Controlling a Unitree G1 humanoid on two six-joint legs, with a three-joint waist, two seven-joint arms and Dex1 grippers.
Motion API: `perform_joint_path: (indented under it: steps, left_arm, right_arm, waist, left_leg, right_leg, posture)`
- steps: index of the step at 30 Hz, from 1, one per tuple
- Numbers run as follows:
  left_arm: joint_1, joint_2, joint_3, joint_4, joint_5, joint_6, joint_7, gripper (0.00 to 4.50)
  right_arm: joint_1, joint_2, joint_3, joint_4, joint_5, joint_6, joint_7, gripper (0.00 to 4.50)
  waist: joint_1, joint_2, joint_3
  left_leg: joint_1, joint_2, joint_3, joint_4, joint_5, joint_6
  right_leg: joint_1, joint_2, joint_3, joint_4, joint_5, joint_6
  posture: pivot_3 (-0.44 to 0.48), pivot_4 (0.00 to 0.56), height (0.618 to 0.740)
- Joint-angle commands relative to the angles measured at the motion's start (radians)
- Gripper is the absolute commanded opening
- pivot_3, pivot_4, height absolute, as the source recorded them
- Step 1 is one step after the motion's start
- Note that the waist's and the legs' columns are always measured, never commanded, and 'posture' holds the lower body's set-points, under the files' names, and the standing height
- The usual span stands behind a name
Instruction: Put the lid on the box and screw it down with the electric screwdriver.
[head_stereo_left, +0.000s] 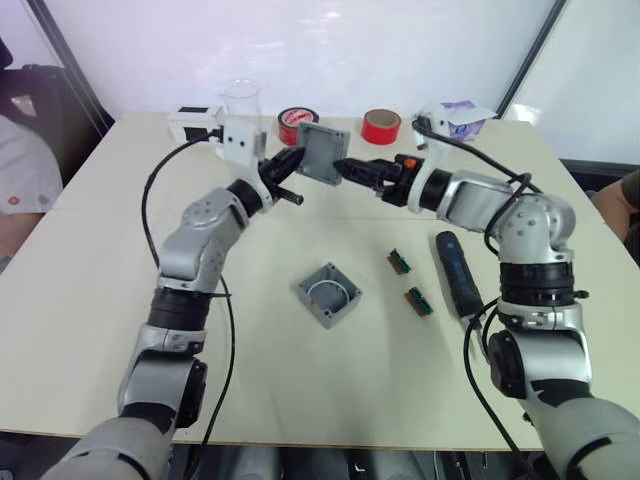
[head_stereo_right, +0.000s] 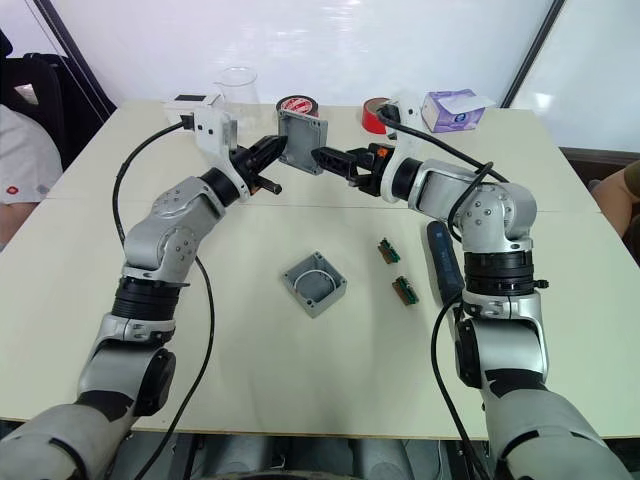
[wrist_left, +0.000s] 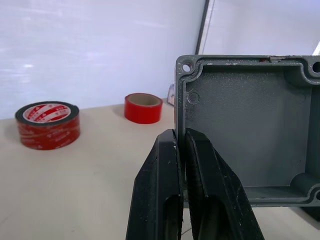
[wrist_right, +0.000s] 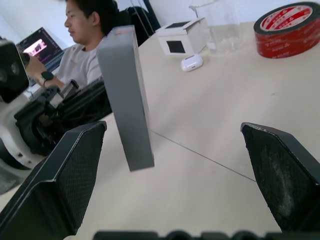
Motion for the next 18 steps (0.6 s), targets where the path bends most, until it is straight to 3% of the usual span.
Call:
perform_joint_path:
  steps: [1, 2, 3, 4, 14, 18]
  left_arm:
    - [-0.01, -0.013, 0.014, -0.05, 0.011, -0.017, -0.015, 0.11]
    - [-0.01, -0.017, 0.014, -0.053, 0.013, -0.015, -0.014, 0.11]
    - [-0.01, -0.02, 0.014, -0.055, 0.016, -0.012, -0.014, 0.0]
    - [-0.011, -0.024, 0.015, -0.058, 0.017, -0.01, -0.014, 0.0]
    - [-0.012, -0.039, 0.029, -0.066, 0.02, 0.016, -0.025, 0.0]
    - [-0.014, -0.034, 0.04, -0.065, 0.009, 0.034, -0.036, 0.0]
  right_arm:
    - [-0.024, 0.017, -0.03, -0.044, 0.0, 0.008, -0.006, 4.5]
    - [-0.023, 0.02, -0.031, -0.048, -0.001, 0.011, -0.008, 4.5]
    - [-0.022, 0.022, -0.032, -0.052, -0.002, 0.013, -0.009, 4.03]
    - [-0.02, 0.023, -0.031, -0.056, -0.004, 0.015, -0.011, 3.86]
    - [-0.013, 0.044, -0.045, -0.07, -0.017, 0.021, -0.022, 0.29]
    - [-0.012, 0.05, -0.051, -0.072, -0.015, 0.021, -0.021, 0.16]
  waist:
    - [-0.006, 0.0, 0.0]
    - [-0.008, 0.0, 0.0]
    - [-0.009, 0.0, 0.0]
    - [-0.009, 0.0, 0.0]
    - [-0.01, 0.0, 0.0]
    - [-0.009, 0.0, 0.0]
  left_leg:
    - [0.0, 0.0, 0.0, 0.0, 0.0, 0.0]
    - [0.0, 0.0, 0.0, 0.0, 0.0, 0.0]
    - [0.0, 0.0, -0.001, 0.0, 0.0, 0.0]
    - [0.0, 0.0, -0.002, 0.0, 0.0, 0.0]
    - [0.0, 0.001, -0.004, -0.002, 0.0, 0.0]
    - [0.0, 0.001, -0.004, -0.002, 0.0, 0.0]
  right_leg:
    - [0.0, 0.0, 0.0, 0.0, 0.0, 0.0]
    - [0.0, 0.0, 0.0, 0.0, 0.0, 0.0]
    - [0.0, 0.0, 0.0, 0.0, 0.0, 0.0]
    - [0.0, 0.0, 0.0, 0.0, 0.0, 0.0]
    - [-0.001, 0.001, 0.0, 0.0, 0.0, 0.0]
    - [-0.001, 0.001, 0.0, 0.0, 0.0, 0.0]
  posture:
    - [0.0, 0.15, 0.74]
    - [0.0, 0.15, 0.74]
    - [0.0, 0.15, 0.74]
    - [0.0, 0.15, 0.74]
    - [0.0, 0.15, 0.74]
    - [0.0, 0.15, 0.74]
